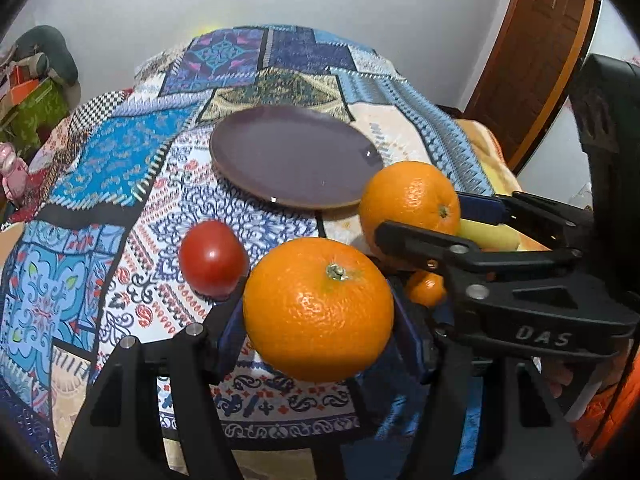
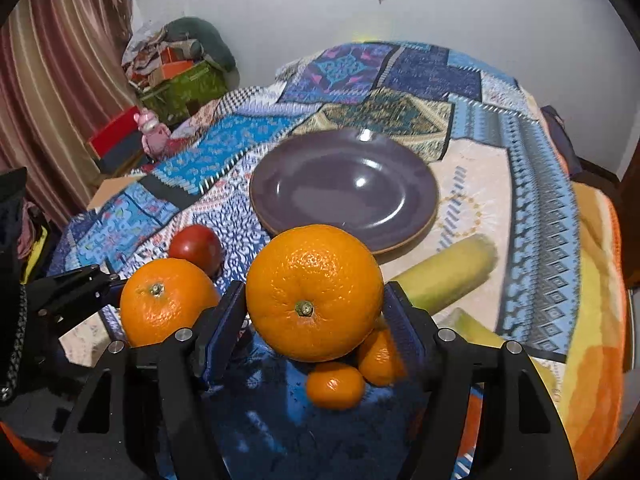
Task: Organize fruits
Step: 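Close the left tool on its orange while the right tool grasps the other orange, then carry the left tool's orange onto the purple plate while the right tool carries its orange there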
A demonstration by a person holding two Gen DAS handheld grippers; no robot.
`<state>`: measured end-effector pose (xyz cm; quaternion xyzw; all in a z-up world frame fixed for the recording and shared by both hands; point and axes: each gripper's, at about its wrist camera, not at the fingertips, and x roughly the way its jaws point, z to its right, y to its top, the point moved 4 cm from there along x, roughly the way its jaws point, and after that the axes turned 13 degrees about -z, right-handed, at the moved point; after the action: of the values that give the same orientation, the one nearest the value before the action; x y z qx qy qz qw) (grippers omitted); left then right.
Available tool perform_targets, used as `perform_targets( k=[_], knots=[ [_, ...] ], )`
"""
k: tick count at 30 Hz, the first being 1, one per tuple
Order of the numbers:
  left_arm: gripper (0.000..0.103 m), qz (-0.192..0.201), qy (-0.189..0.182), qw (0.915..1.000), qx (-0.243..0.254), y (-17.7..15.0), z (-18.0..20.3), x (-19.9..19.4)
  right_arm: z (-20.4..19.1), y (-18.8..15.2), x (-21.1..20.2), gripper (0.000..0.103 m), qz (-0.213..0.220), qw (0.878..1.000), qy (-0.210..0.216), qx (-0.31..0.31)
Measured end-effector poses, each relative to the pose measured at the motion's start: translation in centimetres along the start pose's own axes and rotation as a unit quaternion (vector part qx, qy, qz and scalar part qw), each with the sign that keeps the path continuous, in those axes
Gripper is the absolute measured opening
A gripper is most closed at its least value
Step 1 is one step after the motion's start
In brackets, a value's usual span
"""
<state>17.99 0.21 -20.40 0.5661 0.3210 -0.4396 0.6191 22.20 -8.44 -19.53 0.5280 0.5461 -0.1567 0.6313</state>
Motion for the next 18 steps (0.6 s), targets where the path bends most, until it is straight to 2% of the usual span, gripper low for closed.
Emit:
perform_targets(
  k=[9, 18],
  knots=[
    [0.064, 0.041, 0.018, 0.999, -0.002, 2.5, 0.1, -3.2, 0.9, 1.6, -3.8, 0.066, 0.05, 0.999, -0.012, 0.009],
    [0.064, 0.08, 0.034, 0.9962, -0.009, 6.4, -1.2, -5.4, 2.1, 4.1, -5.2, 0.066, 0.085, 0.996, -0.026, 0.016]
  ],
)
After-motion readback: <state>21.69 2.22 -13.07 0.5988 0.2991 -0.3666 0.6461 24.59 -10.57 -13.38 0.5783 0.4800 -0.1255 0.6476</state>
